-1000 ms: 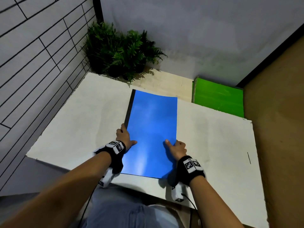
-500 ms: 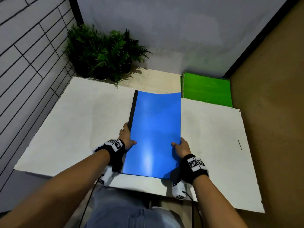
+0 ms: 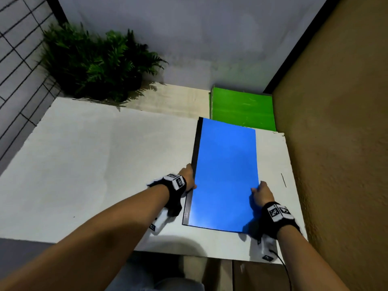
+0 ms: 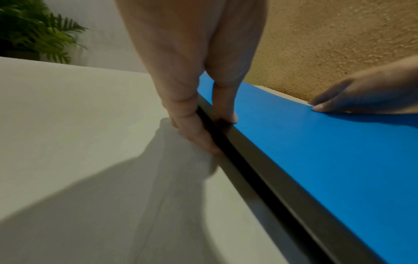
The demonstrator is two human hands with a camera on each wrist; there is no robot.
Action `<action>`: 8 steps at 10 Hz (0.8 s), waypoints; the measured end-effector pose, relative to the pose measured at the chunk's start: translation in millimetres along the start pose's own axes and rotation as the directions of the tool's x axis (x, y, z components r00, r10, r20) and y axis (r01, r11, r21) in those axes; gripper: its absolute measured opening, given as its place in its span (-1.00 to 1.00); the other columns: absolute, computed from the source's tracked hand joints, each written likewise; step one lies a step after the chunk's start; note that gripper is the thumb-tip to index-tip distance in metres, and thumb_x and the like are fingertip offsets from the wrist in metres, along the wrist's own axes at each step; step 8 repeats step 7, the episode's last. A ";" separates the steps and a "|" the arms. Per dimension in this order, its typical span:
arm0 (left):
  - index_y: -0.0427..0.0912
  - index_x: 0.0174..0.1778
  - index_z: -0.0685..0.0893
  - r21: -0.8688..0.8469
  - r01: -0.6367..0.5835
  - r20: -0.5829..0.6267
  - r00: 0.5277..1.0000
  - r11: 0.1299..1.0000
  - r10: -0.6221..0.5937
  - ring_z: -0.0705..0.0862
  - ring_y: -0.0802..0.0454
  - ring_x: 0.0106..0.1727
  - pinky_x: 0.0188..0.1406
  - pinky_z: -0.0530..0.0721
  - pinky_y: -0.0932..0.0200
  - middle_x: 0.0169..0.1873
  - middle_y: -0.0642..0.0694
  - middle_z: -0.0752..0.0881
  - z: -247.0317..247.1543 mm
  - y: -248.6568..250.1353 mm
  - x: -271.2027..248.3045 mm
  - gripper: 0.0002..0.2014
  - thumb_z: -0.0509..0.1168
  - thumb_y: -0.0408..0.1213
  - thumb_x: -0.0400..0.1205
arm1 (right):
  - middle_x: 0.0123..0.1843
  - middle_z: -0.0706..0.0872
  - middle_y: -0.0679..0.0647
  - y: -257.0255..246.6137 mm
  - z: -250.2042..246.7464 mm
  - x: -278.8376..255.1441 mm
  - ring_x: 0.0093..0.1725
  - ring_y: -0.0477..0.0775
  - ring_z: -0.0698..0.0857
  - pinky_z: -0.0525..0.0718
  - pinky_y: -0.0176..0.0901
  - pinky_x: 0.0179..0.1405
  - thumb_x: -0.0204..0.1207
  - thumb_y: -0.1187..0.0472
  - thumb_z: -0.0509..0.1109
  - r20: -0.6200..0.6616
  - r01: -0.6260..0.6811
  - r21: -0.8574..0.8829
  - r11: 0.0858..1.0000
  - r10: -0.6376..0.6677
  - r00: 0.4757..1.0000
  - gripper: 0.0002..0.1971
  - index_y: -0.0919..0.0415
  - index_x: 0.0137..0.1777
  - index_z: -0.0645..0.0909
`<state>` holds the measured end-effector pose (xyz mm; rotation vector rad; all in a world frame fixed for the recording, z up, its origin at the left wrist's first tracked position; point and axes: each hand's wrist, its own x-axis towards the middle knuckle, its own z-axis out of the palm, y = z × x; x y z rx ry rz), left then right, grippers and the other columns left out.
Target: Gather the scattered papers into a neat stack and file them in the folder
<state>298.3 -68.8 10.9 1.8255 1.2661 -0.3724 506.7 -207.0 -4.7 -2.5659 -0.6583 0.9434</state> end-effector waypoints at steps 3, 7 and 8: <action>-0.41 0.36 0.20 0.078 0.103 -0.017 0.995 0.992 -0.102 0.52 -0.34 0.35 0.29 0.51 -0.13 0.33 -0.41 0.51 -6.1 -0.9 6.8 -0.34 0.43 -0.35 0.47 | 0.53 0.21 0.40 -18.5 7.0 -1.5 0.48 0.41 0.24 0.28 0.17 0.42 0.61 0.18 0.19 0.038 0.141 -0.208 0.968 -0.136 0.990 -0.38 0.34 0.57 0.03; -0.31 0.46 0.17 0.029 0.095 -0.004 0.995 0.995 -0.095 0.48 -0.33 0.38 0.37 0.48 -0.15 0.41 -0.35 0.40 -14.1 -4.9 -0.1 -0.30 0.39 -0.24 0.50 | 0.41 0.37 0.39 10.3 5.6 -35.9 0.34 0.41 0.44 0.42 0.09 0.35 0.60 0.13 0.22 0.074 0.069 -0.186 0.980 -0.056 0.996 -0.57 0.35 0.38 0.34; -0.31 0.46 0.17 0.029 0.095 -0.004 0.995 0.995 -0.095 0.48 -0.33 0.38 0.37 0.48 -0.15 0.41 -0.35 0.40 -14.1 -4.9 -0.1 -0.30 0.39 -0.24 0.50 | 0.41 0.37 0.39 10.3 5.6 -35.9 0.34 0.41 0.44 0.42 0.09 0.35 0.60 0.13 0.22 0.074 0.069 -0.186 0.980 -0.056 0.996 -0.57 0.35 0.38 0.34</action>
